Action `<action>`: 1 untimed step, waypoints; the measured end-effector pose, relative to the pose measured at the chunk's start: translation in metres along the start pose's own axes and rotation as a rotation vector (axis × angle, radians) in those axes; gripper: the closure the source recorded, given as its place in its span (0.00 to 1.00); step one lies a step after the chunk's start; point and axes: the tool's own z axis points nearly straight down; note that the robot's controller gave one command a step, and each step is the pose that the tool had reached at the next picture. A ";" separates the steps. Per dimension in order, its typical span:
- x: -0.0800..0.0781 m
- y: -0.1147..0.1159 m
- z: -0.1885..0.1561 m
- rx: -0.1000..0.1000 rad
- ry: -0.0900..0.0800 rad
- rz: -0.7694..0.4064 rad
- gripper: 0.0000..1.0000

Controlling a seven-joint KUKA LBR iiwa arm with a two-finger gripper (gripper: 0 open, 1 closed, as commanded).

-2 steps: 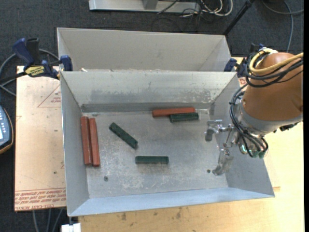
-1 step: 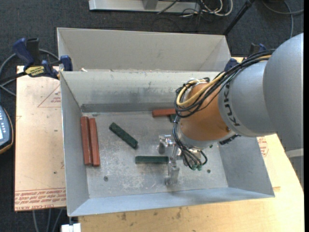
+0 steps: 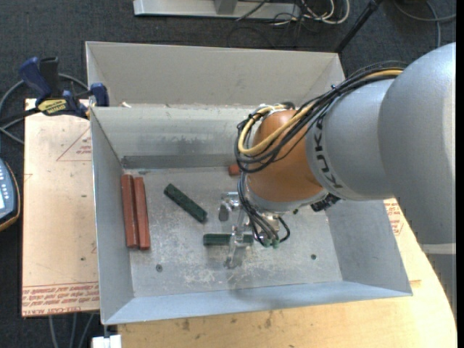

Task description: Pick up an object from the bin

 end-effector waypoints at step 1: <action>0.009 0.008 -0.004 0.004 0.004 -0.018 0.00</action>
Offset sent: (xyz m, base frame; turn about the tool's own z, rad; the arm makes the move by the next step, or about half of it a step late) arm -0.0085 0.0070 0.0046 -0.0154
